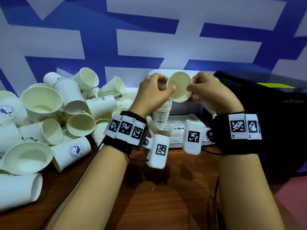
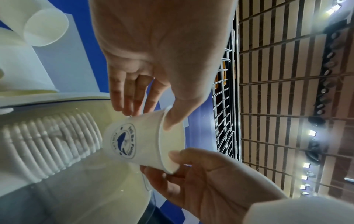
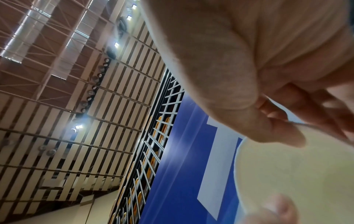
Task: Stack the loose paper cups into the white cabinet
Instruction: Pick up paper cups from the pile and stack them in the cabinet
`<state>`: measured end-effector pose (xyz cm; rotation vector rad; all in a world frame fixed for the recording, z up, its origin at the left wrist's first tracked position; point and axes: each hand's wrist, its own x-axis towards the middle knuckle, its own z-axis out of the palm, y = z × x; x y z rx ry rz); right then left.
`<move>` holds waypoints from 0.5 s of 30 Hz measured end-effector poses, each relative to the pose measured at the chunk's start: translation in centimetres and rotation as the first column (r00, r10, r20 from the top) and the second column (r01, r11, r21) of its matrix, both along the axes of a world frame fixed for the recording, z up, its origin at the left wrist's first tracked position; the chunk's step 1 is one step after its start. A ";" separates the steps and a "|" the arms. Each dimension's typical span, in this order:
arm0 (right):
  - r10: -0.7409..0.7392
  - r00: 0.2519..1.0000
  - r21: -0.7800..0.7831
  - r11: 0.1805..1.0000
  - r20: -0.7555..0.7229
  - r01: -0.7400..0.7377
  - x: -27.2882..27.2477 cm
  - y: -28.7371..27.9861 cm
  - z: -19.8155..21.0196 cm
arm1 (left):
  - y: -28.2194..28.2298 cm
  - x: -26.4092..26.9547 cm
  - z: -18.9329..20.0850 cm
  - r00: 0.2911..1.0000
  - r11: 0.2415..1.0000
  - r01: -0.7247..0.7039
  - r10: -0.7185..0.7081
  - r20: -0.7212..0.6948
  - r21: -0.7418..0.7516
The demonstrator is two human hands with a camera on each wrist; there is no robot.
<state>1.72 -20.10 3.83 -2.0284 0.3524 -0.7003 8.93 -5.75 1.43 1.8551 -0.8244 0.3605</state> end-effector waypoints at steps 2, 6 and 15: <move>0.038 0.999 0.015 0.999 -0.036 -0.038 -0.2 -0.4 -0.2 | 0.0 0.2 -0.5 1.000 0.997 0.016 -0.014 -0.025 0.076; 0.115 0.993 0.063 0.992 -0.042 -0.112 -0.2 -0.8 -0.6 | 0.1 0.7 -1.3 0.997 0.983 0.051 -0.039 -0.067 0.175; 0.133 0.988 0.068 0.990 -0.083 -0.127 0.3 -1.8 -1.3 | -0.7 1.5 -3.0 0.981 0.935 0.135 -0.079 -0.178 0.329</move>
